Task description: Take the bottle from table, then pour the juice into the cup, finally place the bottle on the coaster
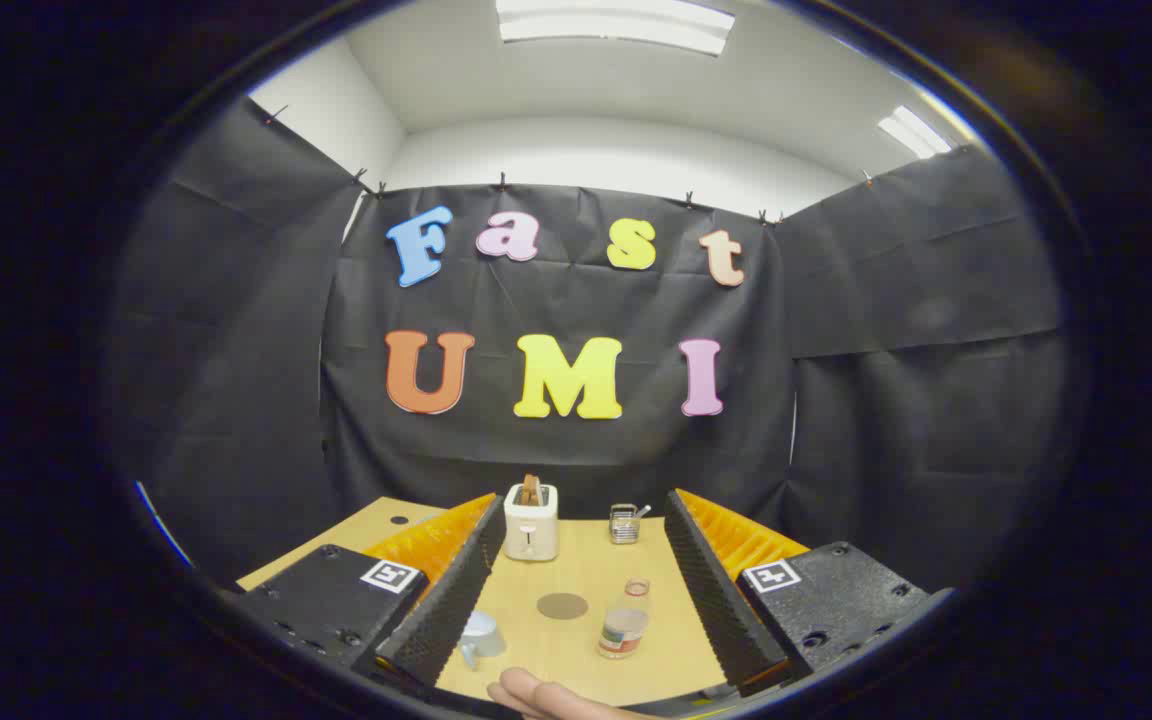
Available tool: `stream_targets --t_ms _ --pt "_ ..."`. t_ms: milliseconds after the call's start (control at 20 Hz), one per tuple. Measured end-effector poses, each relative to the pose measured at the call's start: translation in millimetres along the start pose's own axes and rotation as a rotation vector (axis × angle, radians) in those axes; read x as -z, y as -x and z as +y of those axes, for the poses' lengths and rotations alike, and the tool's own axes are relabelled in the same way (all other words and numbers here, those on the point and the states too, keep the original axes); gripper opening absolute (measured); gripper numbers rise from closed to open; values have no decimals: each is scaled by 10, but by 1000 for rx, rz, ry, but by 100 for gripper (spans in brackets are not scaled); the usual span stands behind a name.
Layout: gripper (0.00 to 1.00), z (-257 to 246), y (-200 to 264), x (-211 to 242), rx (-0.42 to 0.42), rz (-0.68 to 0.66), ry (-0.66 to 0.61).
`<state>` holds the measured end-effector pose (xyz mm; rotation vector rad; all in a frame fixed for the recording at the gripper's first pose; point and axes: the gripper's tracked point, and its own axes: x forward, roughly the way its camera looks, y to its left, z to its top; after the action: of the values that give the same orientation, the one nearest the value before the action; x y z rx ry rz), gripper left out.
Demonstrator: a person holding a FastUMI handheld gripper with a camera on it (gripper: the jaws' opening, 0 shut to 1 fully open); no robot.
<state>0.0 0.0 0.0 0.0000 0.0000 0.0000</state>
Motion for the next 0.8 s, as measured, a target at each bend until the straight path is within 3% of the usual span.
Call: stream_targets --t_ms 800 --pt "100 -41 -156 169 17 7 3"
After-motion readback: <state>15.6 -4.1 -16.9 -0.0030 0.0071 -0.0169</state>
